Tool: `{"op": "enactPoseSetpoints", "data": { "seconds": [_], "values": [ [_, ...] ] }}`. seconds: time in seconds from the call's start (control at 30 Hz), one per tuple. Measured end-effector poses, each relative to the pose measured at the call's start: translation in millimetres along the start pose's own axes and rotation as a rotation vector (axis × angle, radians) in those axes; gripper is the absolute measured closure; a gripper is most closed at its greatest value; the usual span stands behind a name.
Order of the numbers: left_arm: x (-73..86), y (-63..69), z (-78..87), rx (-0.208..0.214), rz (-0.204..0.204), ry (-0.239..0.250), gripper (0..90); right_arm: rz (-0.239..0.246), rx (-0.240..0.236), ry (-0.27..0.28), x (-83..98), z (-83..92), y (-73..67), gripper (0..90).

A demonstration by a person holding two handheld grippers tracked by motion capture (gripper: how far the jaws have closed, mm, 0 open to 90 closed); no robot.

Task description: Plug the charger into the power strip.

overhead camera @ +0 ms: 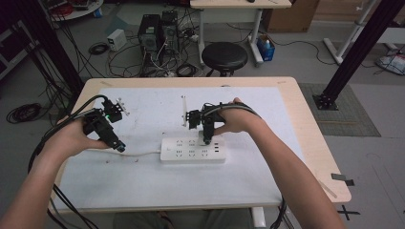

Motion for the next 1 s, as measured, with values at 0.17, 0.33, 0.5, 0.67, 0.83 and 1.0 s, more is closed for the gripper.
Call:
{"op": "enactPoseSetpoints", "data": {
  "seconds": [0.17, 0.33, 0.5, 0.67, 0.83, 1.0],
  "values": [
    [1.7, 0.8, -3.4, 0.006, 0.003, -0.003, 19.3, 0.043, 0.000, -0.014, -2.1, -4.7, -2.9, 62.3],
    [-0.1, 2.1, -7.7, 0.012, 0.005, -0.008, 19.3, 0.072, 0.007, -0.010, -2.1, -6.2, -2.5, 62.7],
    [-2.1, 5.2, -12.5, 0.022, -0.013, -0.014, 19.3, 0.083, 0.010, -0.017, -1.2, -14.1, -1.3, 63.0],
    [-5.1, 5.3, -19.1, 0.035, -0.009, -0.020, 19.3, 0.091, 0.035, -0.049, -1.6, -16.1, -2.2, 62.9],
    [-11.0, 8.2, -23.2, 0.042, -0.017, -0.023, 19.3, 0.086, 0.024, -0.066, -3.6, -19.3, -1.0, 62.9],
    [-15.5, 9.0, -23.7, 0.044, -0.026, -0.024, 19.3, 0.058, 0.005, -0.059, -2.5, -20.6, -0.7, 62.9]
  ]
}}
Point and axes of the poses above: each handheld gripper's, and its own axes: z roughly backward along the jaws, x roughly out of its underside, y roughly to its right, the point moved 10 cm from there along -z, roughly forward along the jaws, and after that the axes turned 3 degrees about -x, right-handed, at the moved point
